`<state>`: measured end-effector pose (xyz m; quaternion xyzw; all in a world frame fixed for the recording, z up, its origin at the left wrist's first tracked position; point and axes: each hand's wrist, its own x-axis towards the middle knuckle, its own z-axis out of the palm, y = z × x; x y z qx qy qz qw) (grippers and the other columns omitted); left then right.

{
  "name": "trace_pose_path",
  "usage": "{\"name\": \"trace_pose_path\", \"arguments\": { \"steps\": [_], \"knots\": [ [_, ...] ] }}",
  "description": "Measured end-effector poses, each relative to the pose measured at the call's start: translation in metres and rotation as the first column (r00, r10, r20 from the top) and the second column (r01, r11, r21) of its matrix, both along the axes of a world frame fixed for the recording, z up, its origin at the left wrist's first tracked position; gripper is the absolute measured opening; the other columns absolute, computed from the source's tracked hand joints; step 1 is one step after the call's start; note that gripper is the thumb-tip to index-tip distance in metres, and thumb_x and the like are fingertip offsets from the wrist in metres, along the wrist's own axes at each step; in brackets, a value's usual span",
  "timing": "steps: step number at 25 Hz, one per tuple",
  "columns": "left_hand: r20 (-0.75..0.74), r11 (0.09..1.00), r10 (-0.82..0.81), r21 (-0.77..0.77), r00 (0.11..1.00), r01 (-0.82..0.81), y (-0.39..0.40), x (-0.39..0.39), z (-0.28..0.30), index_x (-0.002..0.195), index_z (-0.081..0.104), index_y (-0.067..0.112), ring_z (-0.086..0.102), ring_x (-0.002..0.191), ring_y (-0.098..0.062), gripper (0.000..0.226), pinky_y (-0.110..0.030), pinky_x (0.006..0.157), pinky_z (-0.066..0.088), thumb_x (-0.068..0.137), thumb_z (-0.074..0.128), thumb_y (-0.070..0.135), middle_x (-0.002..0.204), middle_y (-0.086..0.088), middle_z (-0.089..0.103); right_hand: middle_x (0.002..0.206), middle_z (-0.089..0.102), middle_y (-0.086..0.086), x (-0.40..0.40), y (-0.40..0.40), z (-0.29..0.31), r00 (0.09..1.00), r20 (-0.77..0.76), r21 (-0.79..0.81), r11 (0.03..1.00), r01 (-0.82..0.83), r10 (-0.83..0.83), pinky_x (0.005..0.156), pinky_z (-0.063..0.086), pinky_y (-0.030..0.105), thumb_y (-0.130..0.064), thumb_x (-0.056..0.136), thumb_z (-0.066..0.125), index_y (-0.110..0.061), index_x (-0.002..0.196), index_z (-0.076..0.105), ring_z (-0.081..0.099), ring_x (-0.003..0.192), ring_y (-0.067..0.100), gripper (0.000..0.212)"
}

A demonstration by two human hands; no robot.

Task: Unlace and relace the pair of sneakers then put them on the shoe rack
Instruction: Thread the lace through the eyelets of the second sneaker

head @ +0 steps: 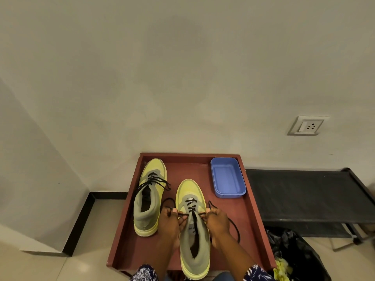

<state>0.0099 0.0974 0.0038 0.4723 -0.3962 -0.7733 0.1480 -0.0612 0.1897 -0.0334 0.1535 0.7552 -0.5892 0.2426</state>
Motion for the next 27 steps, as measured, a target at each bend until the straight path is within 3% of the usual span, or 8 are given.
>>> {"name": "trace_pose_path", "arguments": {
  "steps": [7,14,19,21,24,27],
  "knots": [
    [-0.013,1.000,-0.014,0.016,1.000,0.014,0.001,0.000,0.002,0.081,0.043,0.010,0.059,0.072,-0.023,0.018,-0.031,0.069,0.050,0.098,0.039,0.011,0.082,-0.013,0.056,0.075,0.068,0.012,0.002,0.002,0.004,0.999,0.039,-0.075,0.996,0.038,-0.035,0.076,0.052,0.041,-0.010,0.091,0.051,-0.010,0.060,0.061,0.060,0.073,0.024,0.033],
    [0.061,0.954,-0.214,-0.203,0.975,0.222,-0.004,-0.007,-0.004,0.085,0.055,0.001,0.059,0.070,-0.019,0.009,-0.027,0.064,0.047,0.092,0.052,0.006,0.074,-0.010,0.063,0.086,0.067,0.016,0.000,0.005,0.015,0.991,0.009,-0.157,0.979,-0.128,0.131,0.071,0.049,0.037,-0.010,0.088,0.055,-0.010,0.079,0.059,0.057,0.078,0.022,0.010],
    [0.196,0.853,-0.251,-0.418,0.948,0.312,0.001,-0.012,-0.011,0.073,0.066,0.014,0.065,0.082,-0.025,0.014,-0.037,0.081,0.050,0.086,0.061,0.010,0.080,-0.011,0.070,0.074,0.049,0.010,0.000,0.005,0.031,0.968,-0.055,-0.220,0.943,-0.250,0.244,0.066,0.038,0.032,-0.013,0.089,0.057,-0.017,0.067,0.049,0.044,0.073,0.019,0.024],
    [0.254,0.791,-0.296,-0.475,0.921,0.385,0.001,-0.013,-0.011,0.077,0.070,0.017,0.066,0.085,-0.023,0.012,-0.036,0.084,0.052,0.085,0.062,0.013,0.084,-0.009,0.072,0.067,0.047,0.006,0.000,0.003,0.036,0.956,-0.106,-0.213,0.933,-0.291,0.274,0.064,0.038,0.032,-0.013,0.089,0.056,-0.018,0.062,0.048,0.041,0.068,0.017,0.029],
    [0.332,0.680,-0.374,-0.536,0.866,0.500,-0.002,-0.015,-0.014,0.095,0.073,0.013,0.066,0.088,-0.020,0.015,-0.033,0.083,0.051,0.085,0.063,0.016,0.091,-0.008,0.073,0.067,0.058,0.001,-0.001,0.000,0.044,0.919,-0.199,-0.133,0.920,-0.370,0.341,0.068,0.045,0.031,-0.015,0.090,0.056,-0.016,0.068,0.061,0.050,0.068,0.013,0.022],
    [0.371,0.583,-0.444,-0.572,0.816,0.577,-0.002,-0.016,-0.012,0.089,0.074,0.012,0.064,0.078,-0.017,0.012,-0.036,0.075,0.050,0.084,0.063,0.016,0.083,-0.010,0.072,0.076,0.065,0.002,-0.002,-0.001,0.054,0.842,-0.293,0.008,0.882,-0.471,0.452,0.070,0.046,0.020,-0.017,0.090,0.057,-0.010,0.081,0.069,0.057,0.073,0.010,0.017]
  ]
}}
